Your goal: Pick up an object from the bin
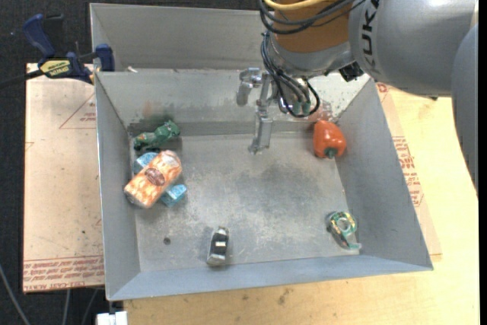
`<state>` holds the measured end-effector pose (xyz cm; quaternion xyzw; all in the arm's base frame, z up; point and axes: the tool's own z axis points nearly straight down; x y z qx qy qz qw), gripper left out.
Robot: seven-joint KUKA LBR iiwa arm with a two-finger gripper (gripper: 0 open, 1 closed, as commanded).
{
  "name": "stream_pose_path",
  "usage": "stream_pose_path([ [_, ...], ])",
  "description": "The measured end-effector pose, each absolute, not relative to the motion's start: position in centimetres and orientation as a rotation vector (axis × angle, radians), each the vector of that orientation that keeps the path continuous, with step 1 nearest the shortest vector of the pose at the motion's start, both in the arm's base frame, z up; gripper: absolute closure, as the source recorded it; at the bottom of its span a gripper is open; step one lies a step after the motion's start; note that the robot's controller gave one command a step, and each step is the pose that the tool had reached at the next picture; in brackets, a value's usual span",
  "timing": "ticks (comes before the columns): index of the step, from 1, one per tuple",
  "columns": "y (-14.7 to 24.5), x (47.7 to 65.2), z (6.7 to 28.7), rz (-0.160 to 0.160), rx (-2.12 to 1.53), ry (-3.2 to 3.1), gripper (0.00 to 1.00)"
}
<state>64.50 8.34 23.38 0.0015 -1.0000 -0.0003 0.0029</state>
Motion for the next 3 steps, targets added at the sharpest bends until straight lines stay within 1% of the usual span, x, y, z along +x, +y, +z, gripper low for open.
stream_pose_path([
  [1,8.3,64.6,23.9,-0.002,0.003,-3.144,0.0],
  [2,9.9,64.7,18.5,-0.004,-0.075,-3.149,0.0],
  [3,10.2,63.7,15.0,-0.001,0.084,-3.138,0.0],
])
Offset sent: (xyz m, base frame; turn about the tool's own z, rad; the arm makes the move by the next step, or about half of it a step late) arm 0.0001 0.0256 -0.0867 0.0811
